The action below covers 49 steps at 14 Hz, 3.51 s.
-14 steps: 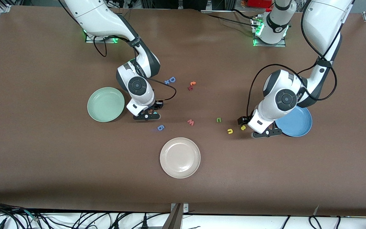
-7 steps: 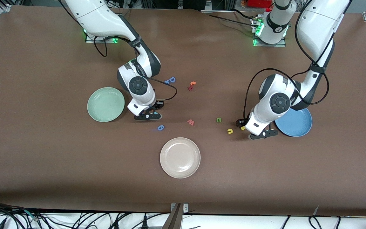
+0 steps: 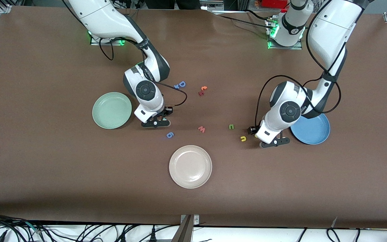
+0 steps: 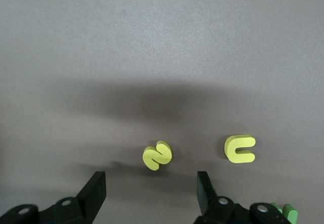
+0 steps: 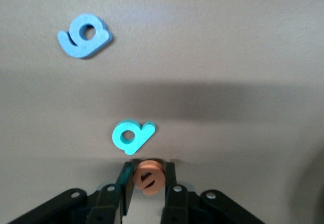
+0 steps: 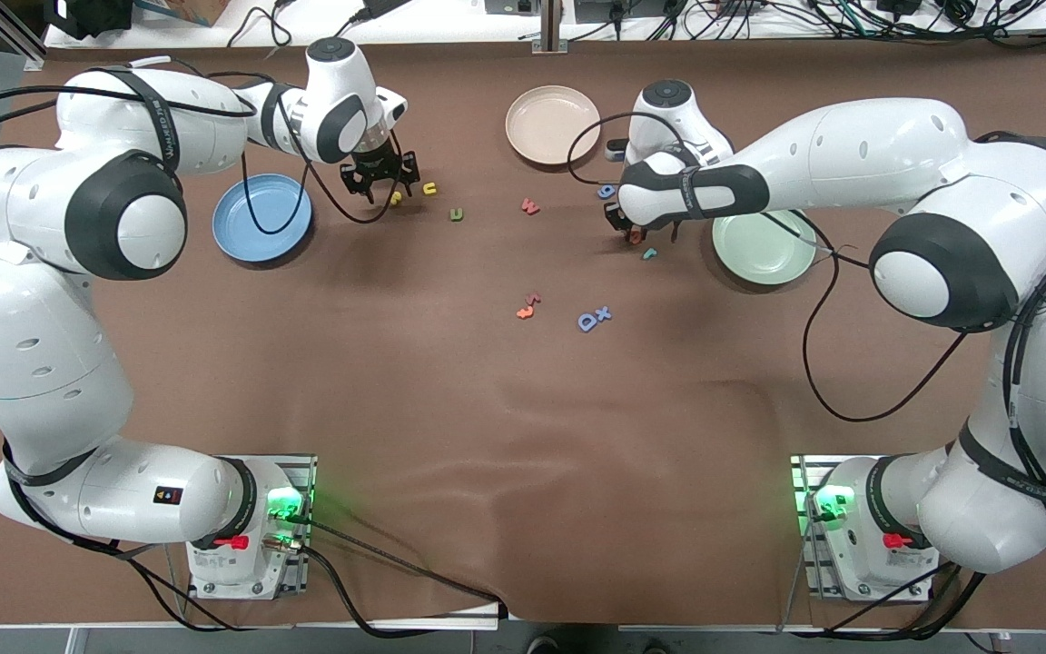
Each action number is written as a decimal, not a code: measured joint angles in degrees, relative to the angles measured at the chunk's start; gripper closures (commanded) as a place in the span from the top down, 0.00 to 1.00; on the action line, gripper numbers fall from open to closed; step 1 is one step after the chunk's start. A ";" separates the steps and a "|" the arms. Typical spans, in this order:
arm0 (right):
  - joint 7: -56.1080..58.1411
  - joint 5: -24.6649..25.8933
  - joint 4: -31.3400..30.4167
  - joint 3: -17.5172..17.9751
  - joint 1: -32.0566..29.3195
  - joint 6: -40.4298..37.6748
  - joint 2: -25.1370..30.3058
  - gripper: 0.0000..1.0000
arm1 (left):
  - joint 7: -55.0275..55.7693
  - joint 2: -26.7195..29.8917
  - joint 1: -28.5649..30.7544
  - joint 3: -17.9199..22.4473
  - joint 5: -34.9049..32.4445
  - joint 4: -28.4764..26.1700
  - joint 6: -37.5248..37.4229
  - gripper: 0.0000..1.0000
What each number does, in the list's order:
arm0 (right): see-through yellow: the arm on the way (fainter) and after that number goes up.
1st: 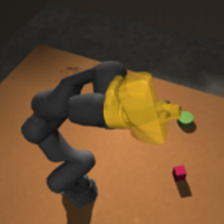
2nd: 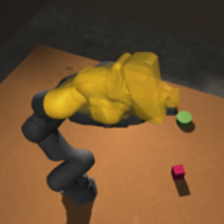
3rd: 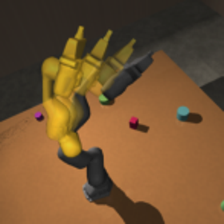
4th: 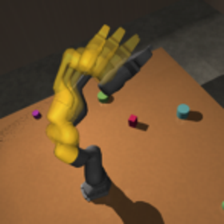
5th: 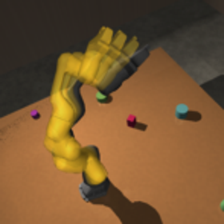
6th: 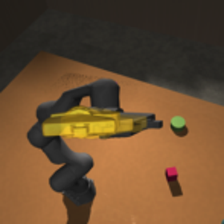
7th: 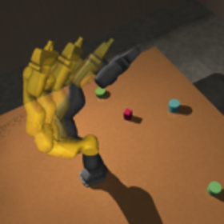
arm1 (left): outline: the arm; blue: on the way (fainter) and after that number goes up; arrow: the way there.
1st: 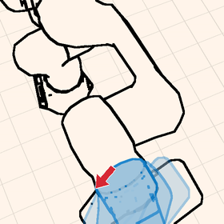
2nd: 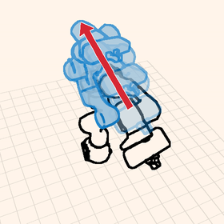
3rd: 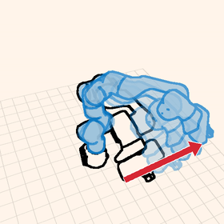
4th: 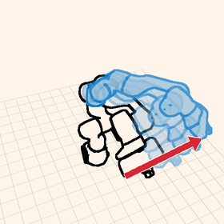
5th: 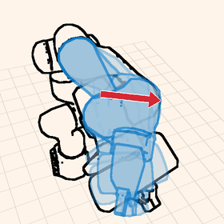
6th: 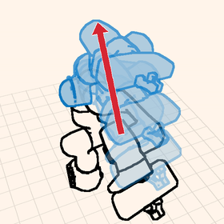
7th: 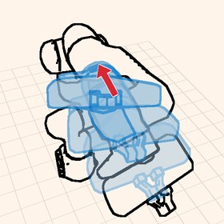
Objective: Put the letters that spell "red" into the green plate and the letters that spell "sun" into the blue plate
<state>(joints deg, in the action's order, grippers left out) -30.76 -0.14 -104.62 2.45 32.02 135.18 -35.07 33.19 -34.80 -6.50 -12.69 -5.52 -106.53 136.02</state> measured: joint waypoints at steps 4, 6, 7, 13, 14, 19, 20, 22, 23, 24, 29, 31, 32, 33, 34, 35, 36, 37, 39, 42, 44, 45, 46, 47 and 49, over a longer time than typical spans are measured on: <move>3.92 0.02 0.45 -4.15 -0.08 -5.94 4.66 0.12 | 0.03 -0.60 -0.47 0.68 0.00 0.00 1.01 0.80; 8.01 0.01 0.46 -7.33 -0.23 -9.57 6.75 0.13 | 0.03 -1.05 -0.58 0.91 -0.88 0.00 1.59 0.79; 9.79 0.01 0.39 -8.68 -0.35 -10.61 7.34 0.13 | 0.16 -1.31 -0.63 1.02 -1.66 0.00 2.10 0.79; 15.46 0.01 -3.86 -14.29 -0.58 -11.16 7.73 0.13 | 1.96 -1.95 -1.52 1.35 -2.28 0.00 3.11 0.70; 15.51 0.01 -5.43 -14.77 -0.58 -10.04 7.87 0.13 | 2.14 -1.96 -1.59 1.36 -2.29 0.00 3.12 0.66; 16.25 0.01 -15.65 -16.56 -0.64 0.47 10.02 0.42 | 2.32 -2.08 -1.80 1.37 -3.56 0.01 3.17 0.47; 16.25 0.01 -16.81 -16.56 -0.64 1.61 10.25 0.67 | 2.42 -2.08 -1.83 1.37 -4.29 0.01 3.19 0.43; 16.25 0.01 -17.42 -16.66 -0.64 2.00 10.54 0.93 | 2.48 -2.08 -1.92 1.34 -4.62 0.17 3.35 0.34; 16.25 0.01 -17.41 -16.79 -0.64 2.01 10.76 0.99 | 2.48 -2.08 -1.92 1.35 -4.64 0.18 3.35 0.30; 16.25 0.01 -17.40 -16.95 -0.64 2.04 11.07 0.99 | 2.48 -2.08 -1.94 1.34 -4.64 0.24 3.37 0.27; 16.30 -0.27 -14.95 -15.75 -0.54 -2.22 14.54 0.98 | 2.48 -2.07 -1.96 1.34 -4.65 0.27 3.36 0.17; 15.23 -1.75 -12.68 -12.27 -0.39 -4.51 15.35 0.95 | 2.48 -2.07 -1.97 1.35 -4.65 0.27 3.36 0.13; 13.54 -2.28 -12.10 -10.31 -0.29 -4.77 15.37 0.94 | 2.48 -2.06 -1.97 1.35 -4.65 0.27 3.36 0.13; 11.10 -2.40 -11.94 -8.47 -0.18 -4.75 15.25 0.94 | 2.48 -2.05 -1.97 1.35 -4.65 0.27 3.35 0.14; 8.50 -2.41 -11.95 -6.99 -0.05 -4.63 14.97 0.92 | 2.48 -2.02 -1.97 1.36 -4.65 0.29 3.33 0.14; 6.07 -2.41 -11.98 -5.94 0.06 -4.37 14.49 0.92 | 2.48 -1.95 -1.97 1.43 -4.69 0.41 3.33 0.14; 4.16 -2.41 -12.05 -5.30 0.19 -3.89 13.85 0.91 | 2.40 -1.71 -1.96 1.53 -4.81 0.61 3.25 0.14; 2.40 -2.43 -12.11 -4.85 0.34 -3.17 13.03 0.90 | 2.17 -1.26 -1.93 1.62 -4.97 0.80 2.84 0.14; -1.17 -2.43 -12.22 -4.17 1.02 -1.00 11.19 0.88 | 1.03 0.05 -1.82 1.78 -5.20 1.06 1.51 0.17; -4.92 -2.43 -12.27 -3.85 2.62 1.77 8.61 0.87 | -5.34 2.24 -0.93 2.15 -5.40 1.08 -0.60 0.18; -6.04 -2.43 -12.47 -3.68 3.10 4.18 7.01 0.83 | -11.47 3.71 0.84 2.55 -5.40 1.07 -1.24 0.19; -6.71 -2.43 -12.58 -3.67 3.43 5.28 6.32 0.81 | -14.71 4.42 1.91 2.70 -5.41 1.00 -1.46 0.19; -7.23 -2.43 -12.66 -3.66 3.82 6.08 5.72 0.73 | -18.24 5.25 3.18 2.83 -5.41 0.73 -1.67 0.20; -7.49 -2.43 -12.68 -3.65 4.14 6.42 5.39 0.63 | -21.77 6.09 4.47 2.92 -5.41 0.25 -1.80 0.21; -7.56 -2.43 -12.68 -3.65 4.32 6.65 5.33 0.43 | -28.17 7.47 6.77 3.09 -5.41 -0.88 -1.95 0.21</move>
<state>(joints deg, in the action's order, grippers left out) -38.31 -2.57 -117.30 -1.21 36.35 141.82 -29.74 5.02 -27.32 0.27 -9.60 -10.92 -107.41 134.07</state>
